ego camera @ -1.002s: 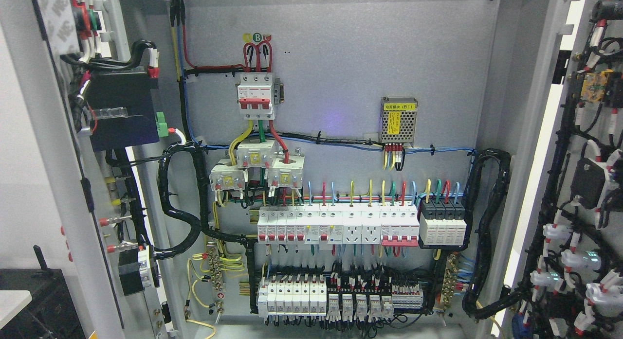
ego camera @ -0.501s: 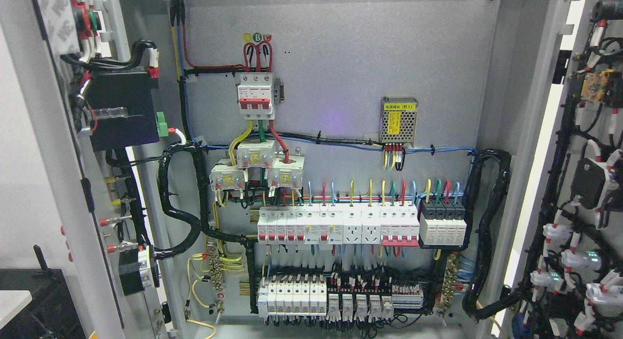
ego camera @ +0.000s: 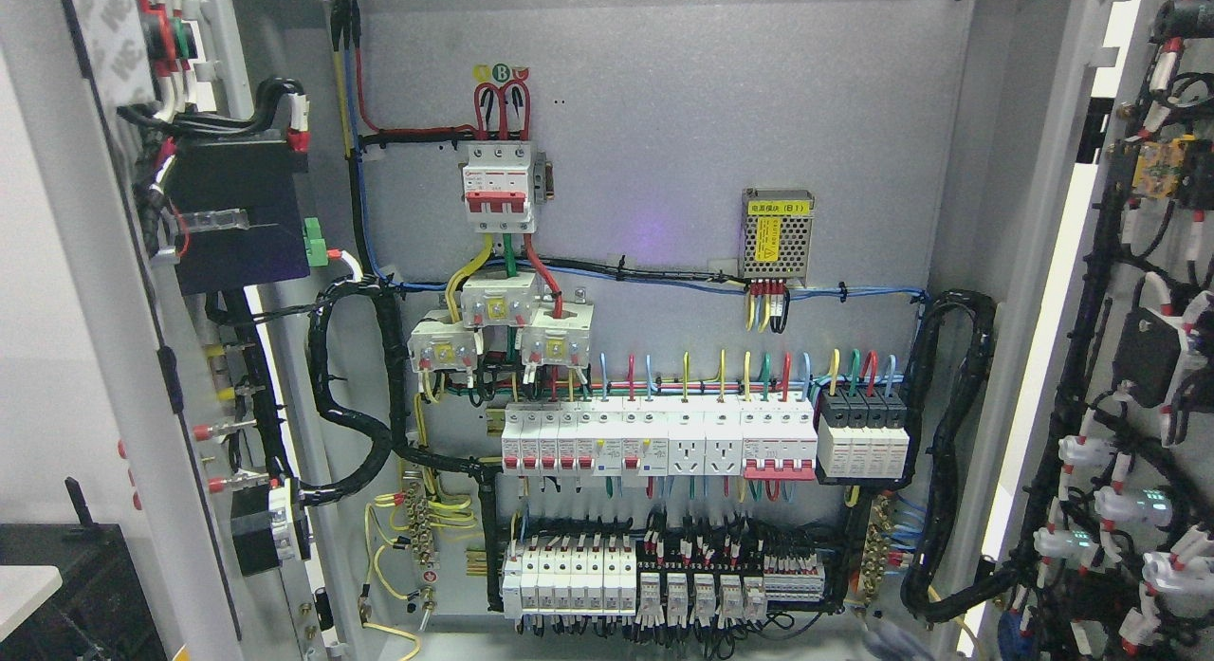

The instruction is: Open door with both hands

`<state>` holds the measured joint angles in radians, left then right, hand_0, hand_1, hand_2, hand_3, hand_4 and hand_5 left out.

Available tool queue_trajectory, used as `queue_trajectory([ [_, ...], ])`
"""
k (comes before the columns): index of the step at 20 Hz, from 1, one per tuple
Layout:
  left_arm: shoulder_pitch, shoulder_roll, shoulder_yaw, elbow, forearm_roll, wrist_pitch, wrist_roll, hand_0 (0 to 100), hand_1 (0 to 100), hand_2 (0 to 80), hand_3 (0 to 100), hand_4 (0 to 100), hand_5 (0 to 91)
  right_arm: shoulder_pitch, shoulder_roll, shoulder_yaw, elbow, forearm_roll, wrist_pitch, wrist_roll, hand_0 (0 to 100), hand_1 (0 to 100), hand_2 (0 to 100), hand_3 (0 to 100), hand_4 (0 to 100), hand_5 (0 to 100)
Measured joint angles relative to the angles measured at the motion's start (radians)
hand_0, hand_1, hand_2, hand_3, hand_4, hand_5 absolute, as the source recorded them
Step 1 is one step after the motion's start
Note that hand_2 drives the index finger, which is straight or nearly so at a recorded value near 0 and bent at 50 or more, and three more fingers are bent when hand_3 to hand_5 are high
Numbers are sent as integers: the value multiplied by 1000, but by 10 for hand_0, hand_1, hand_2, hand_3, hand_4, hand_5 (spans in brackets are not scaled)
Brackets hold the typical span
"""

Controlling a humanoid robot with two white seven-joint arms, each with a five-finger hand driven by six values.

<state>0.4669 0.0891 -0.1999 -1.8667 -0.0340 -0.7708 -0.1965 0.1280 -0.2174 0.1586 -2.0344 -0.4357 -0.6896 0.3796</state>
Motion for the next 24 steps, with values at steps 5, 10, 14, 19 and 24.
queue_trajectory([
  [5, -54, -27, 2, -19, -3, 0, 1, 0, 0, 0, 0, 0, 0, -8, -13, -34, -3, -2, 0, 0, 382, 0, 0, 0, 0, 0],
  [10, -95, -50, 9, -40, 15, 0, 1, 0, 0, 0, 0, 0, 0, -15, -22, -56, -4, -2, 0, 0, 382, 0, 0, 0, 0, 0],
  [14, -137, -61, 21, -59, 24, -1, 1, 0, 0, 0, 0, 0, 0, -17, -27, -73, -5, -3, 0, -1, 382, 0, 0, 0, 0, 0],
  [19, -181, -72, 41, -84, 30, -1, 4, 0, 0, 0, 0, 0, 0, -17, -28, -103, -5, -3, -1, -5, 382, 0, 0, 0, 0, 0],
  [24, -202, -78, 70, -108, 33, -2, 5, 0, 0, 0, 0, 0, 0, -13, -29, -123, -6, -4, -1, -6, 382, 0, 0, 0, 0, 0],
])
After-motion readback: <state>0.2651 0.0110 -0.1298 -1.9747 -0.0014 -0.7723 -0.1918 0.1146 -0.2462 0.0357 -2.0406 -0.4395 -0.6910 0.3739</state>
